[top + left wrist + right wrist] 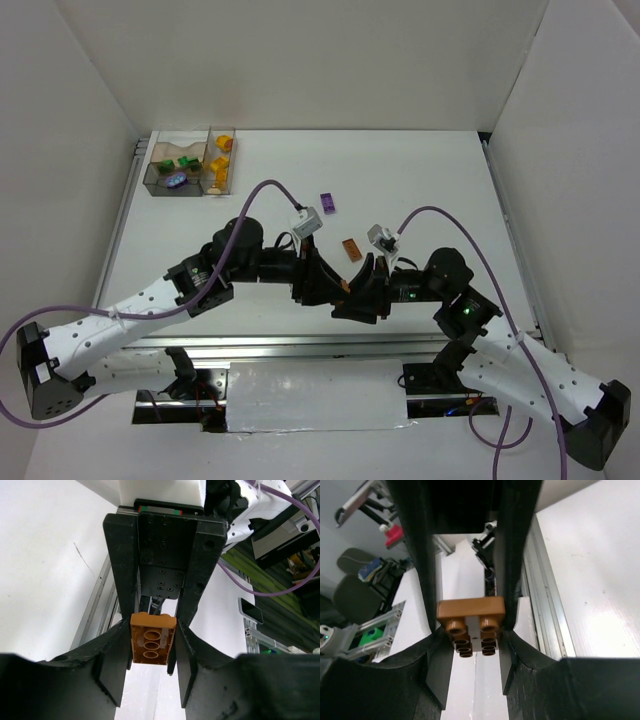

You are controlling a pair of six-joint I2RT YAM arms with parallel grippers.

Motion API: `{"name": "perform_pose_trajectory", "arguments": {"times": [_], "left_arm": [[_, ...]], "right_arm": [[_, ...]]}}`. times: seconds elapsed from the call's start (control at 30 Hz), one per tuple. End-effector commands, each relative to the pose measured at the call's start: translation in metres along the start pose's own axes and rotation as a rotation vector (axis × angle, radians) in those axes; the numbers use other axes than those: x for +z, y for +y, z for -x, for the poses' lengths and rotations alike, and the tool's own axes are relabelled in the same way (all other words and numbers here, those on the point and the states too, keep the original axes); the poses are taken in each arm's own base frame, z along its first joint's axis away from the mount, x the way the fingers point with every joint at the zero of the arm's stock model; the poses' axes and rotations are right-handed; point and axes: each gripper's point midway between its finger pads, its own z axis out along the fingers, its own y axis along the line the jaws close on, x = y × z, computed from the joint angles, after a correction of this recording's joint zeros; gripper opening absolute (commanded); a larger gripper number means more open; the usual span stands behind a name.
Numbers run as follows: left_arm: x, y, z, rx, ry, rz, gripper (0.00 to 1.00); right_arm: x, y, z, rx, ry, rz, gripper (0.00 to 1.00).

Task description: Sort the legos into containers by color

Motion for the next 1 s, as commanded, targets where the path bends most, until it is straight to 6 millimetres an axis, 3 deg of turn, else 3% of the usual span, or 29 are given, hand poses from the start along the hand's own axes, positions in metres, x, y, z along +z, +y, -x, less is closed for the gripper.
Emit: {"name": "perform_pose_trajectory", "arguments": {"times": [0.0, 0.1, 0.27, 0.37, 0.4, 0.47, 0.5, 0.53, 0.63, 0.97], "left_arm": [[-0.003, -0.005, 0.009, 0.029, -0.041, -0.007, 0.44], [-0.002, -0.003, 0.012, 0.029, -0.049, 0.005, 0.34], [0.000, -0.008, 0.019, 0.039, -0.069, -0.015, 0.39], [-0.001, -0.013, 0.024, 0.052, -0.083, -0.035, 0.27], [-0.001, -0.012, 0.025, 0.057, -0.086, -0.030, 0.24], [-0.002, -0.008, 0.028, 0.057, -0.101, -0.001, 0.00], [-0.002, -0.007, 0.029, 0.058, -0.110, 0.008, 0.00], [-0.003, -0.006, 0.027, 0.057, -0.114, 0.011, 0.00], [-0.005, -0.012, 0.030, 0.060, -0.131, -0.019, 0.00], [-0.019, -0.014, 0.051, 0.112, -0.210, 0.044, 0.00]], "right_arm": [[0.002, 0.015, 0.028, -0.066, -0.065, 0.028, 0.00], [0.004, 0.017, 0.023, -0.052, -0.039, 0.059, 0.00], [0.005, 0.016, 0.015, -0.046, -0.014, 0.080, 0.00], [0.004, 0.019, 0.014, -0.056, -0.013, 0.095, 0.04], [0.003, 0.021, 0.015, -0.063, -0.016, 0.099, 0.10], [0.002, 0.022, 0.013, -0.073, -0.020, 0.107, 0.29], [0.000, 0.025, 0.015, -0.085, -0.029, 0.114, 0.43], [0.000, 0.025, 0.013, -0.086, -0.029, 0.116, 0.72], [-0.003, 0.027, 0.011, -0.100, -0.042, 0.128, 0.99], [-0.006, 0.015, 0.000, -0.100, -0.040, 0.066, 1.00]]}}
